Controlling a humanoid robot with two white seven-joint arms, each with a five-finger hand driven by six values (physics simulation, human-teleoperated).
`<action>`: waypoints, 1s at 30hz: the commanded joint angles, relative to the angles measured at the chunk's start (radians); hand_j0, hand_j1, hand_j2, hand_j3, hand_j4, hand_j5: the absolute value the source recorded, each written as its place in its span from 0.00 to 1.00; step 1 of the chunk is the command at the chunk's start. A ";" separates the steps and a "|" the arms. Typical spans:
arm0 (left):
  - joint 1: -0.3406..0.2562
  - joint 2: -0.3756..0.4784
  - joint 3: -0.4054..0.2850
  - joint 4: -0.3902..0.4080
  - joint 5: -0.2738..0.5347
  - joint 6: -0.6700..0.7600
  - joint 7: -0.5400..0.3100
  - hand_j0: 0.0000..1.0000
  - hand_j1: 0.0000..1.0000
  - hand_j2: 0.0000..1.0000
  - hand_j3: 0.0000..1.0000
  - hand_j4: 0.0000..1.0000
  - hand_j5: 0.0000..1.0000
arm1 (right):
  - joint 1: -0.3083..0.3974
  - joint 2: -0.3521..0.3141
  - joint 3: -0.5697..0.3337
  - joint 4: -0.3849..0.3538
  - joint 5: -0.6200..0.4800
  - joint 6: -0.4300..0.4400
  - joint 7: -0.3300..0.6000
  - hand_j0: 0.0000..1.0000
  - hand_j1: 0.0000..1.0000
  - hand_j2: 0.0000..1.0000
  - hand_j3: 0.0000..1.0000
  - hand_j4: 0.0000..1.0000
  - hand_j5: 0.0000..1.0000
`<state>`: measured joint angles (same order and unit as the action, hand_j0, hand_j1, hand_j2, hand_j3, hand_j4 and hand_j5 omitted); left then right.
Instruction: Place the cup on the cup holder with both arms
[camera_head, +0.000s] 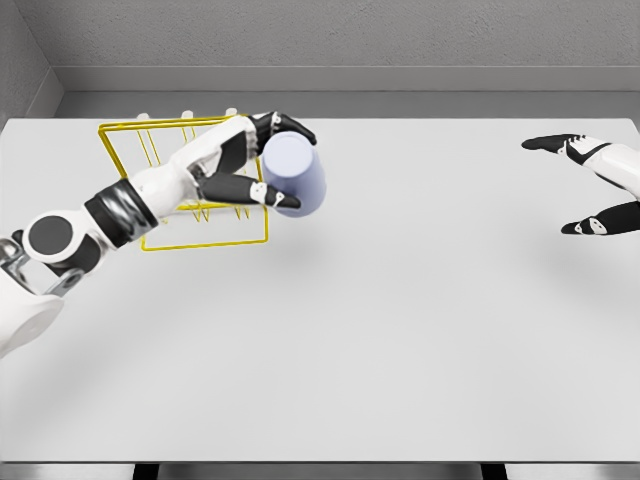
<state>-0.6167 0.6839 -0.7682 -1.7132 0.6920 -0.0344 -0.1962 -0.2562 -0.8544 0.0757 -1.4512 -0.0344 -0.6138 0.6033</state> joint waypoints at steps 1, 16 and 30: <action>0.000 0.017 0.004 0.000 0.006 -0.009 0.000 0.59 0.59 0.59 0.59 0.59 0.59 | 0.000 -0.002 0.000 -0.002 -0.007 0.003 0.000 1.00 1.00 1.00 1.00 1.00 1.00; 0.002 0.046 0.043 0.009 0.021 -0.009 0.000 0.59 0.59 0.59 0.59 0.59 0.59 | 0.000 0.003 0.001 -0.002 -0.007 0.003 0.000 1.00 1.00 1.00 1.00 1.00 1.00; 0.006 0.071 0.058 0.024 0.026 -0.010 0.000 0.60 0.60 0.60 0.60 0.60 0.60 | 0.006 0.003 0.001 -0.003 -0.007 0.003 0.000 1.00 1.00 1.00 1.00 1.00 1.00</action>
<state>-0.6105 0.7511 -0.7127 -1.6923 0.7146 -0.0443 -0.1966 -0.2500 -0.8501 0.0768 -1.4559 -0.0342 -0.6138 0.6033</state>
